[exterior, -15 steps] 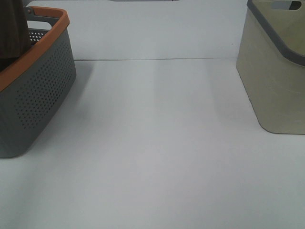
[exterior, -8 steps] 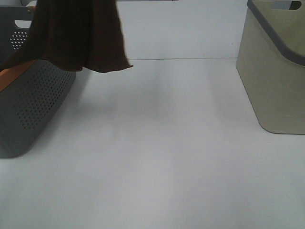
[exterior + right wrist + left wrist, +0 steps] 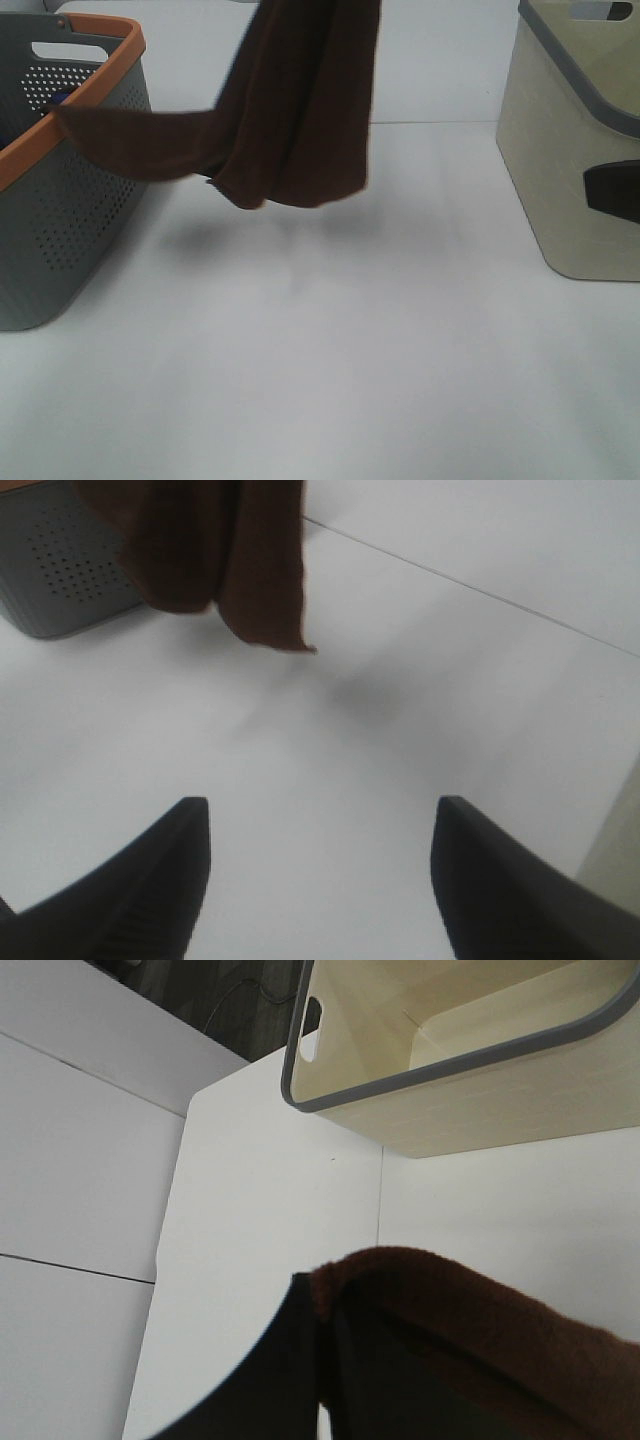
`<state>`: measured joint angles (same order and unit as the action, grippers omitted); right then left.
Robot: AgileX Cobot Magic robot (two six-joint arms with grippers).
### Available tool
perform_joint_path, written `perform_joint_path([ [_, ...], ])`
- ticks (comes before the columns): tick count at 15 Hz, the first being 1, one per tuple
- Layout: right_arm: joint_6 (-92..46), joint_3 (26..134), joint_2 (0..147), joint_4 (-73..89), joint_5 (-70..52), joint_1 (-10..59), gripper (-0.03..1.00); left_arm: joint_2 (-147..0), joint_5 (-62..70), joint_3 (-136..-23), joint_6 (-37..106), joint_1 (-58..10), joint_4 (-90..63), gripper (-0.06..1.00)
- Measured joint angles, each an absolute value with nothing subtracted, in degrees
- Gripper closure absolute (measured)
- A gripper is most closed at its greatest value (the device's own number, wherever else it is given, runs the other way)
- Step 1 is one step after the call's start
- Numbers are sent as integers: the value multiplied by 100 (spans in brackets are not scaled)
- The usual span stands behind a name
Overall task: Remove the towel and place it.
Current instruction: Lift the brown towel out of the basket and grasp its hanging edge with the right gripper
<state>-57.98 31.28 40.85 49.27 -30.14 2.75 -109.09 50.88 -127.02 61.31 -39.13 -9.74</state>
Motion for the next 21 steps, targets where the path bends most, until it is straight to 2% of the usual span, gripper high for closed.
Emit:
perform_joint_path([
  [8,-8084,3128,4652,6973,-2985,275,32,-11178,4950,-12702,6016,-4079,-1364,94],
  [18,-8915,3128,5936,8371,-3959,275,32,-11178,4950,-12702,6068,-4400,-1409,94],
  [21,-9110,3128,6474,8612,-3782,275,32,-11178,4945,-12702,6068,-4412,-1409,94],
])
